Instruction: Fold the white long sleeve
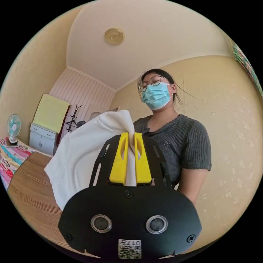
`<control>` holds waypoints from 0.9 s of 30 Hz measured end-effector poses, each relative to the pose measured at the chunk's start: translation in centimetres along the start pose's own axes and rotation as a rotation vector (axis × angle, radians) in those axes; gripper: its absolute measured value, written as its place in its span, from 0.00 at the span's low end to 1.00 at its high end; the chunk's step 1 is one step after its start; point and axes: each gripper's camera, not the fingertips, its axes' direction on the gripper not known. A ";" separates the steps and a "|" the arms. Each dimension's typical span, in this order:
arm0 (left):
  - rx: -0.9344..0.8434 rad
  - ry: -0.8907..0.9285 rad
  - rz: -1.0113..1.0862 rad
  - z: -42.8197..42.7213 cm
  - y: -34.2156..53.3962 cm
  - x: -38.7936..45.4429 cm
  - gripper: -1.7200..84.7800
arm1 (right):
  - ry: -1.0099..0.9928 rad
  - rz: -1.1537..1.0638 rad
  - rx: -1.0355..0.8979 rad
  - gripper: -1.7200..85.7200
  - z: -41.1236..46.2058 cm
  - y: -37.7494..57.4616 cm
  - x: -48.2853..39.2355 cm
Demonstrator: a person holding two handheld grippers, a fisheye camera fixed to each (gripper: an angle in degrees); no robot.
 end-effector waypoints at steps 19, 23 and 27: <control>-0.106 -0.688 -0.416 15.9 2.1 -13.4 0.27 | 0.512 -0.276 -0.027 0.03 7.5 -5.2 -10.5; -0.131 -0.937 -0.446 18.4 2.5 -15.0 0.22 | 0.455 -0.240 0.026 0.03 5.8 -5.6 -10.2; -0.049 -1.022 -0.371 18.2 2.7 -13.2 0.21 | 0.419 -0.161 0.083 0.03 3.1 -5.5 -8.6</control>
